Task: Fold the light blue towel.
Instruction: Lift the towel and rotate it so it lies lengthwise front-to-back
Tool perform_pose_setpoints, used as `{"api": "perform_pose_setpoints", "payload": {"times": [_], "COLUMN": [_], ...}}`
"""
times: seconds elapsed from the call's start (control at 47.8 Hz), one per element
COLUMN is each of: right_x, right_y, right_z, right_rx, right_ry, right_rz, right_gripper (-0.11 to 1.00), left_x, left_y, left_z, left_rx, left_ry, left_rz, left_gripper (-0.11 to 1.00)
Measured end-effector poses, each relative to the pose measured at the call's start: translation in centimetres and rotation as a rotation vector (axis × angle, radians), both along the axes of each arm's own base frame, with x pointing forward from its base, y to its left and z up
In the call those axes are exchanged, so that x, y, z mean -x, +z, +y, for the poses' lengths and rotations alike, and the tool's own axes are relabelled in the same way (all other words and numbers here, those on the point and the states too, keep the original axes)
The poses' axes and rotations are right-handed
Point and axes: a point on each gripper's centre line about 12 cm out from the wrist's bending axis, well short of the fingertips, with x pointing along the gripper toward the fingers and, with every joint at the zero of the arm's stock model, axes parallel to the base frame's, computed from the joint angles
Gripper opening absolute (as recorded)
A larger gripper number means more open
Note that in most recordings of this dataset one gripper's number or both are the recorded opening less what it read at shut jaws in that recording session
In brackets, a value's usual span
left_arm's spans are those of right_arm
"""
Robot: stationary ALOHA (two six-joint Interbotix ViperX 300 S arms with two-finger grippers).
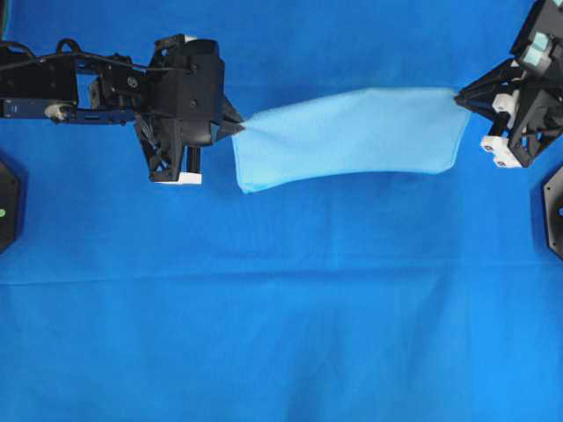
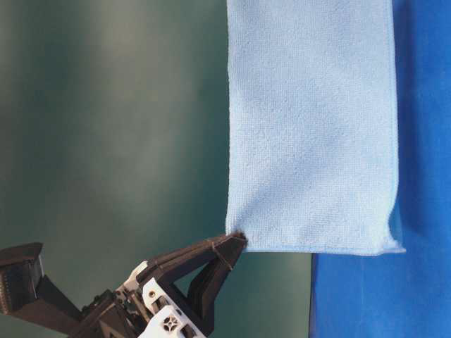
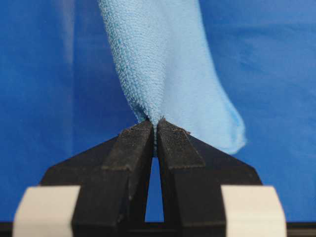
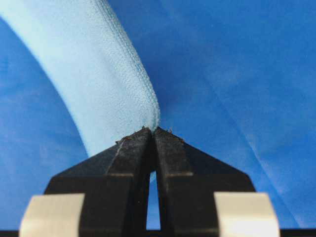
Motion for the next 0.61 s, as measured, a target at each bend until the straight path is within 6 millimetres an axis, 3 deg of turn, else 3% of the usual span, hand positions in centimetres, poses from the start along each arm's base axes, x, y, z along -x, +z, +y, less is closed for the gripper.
{"api": "perform_pose_setpoints", "payload": {"times": [0.167, 0.335, 0.607], "right_x": [-0.6, -1.9, -5.2], "right_y": [0.3, 0.5, 0.8], "right_z": [-0.2, -1.4, -5.6], "right_rx": [0.031, 0.077, 0.158], "right_ry": [0.015, 0.018, -0.011], "right_rz": [-0.025, -0.052, -0.022], "right_gripper": [0.02, 0.02, 0.02], "left_x": [-0.1, -0.7, -3.1], "left_y": [0.0, 0.3, 1.3], "left_z": [-0.7, -3.3, -8.3], "left_rx": [0.024, 0.047, 0.058], "left_ry": [0.002, -0.050, -0.174], "left_rz": [-0.006, -0.031, -0.123], "left_gripper": [0.02, 0.02, 0.02]}}
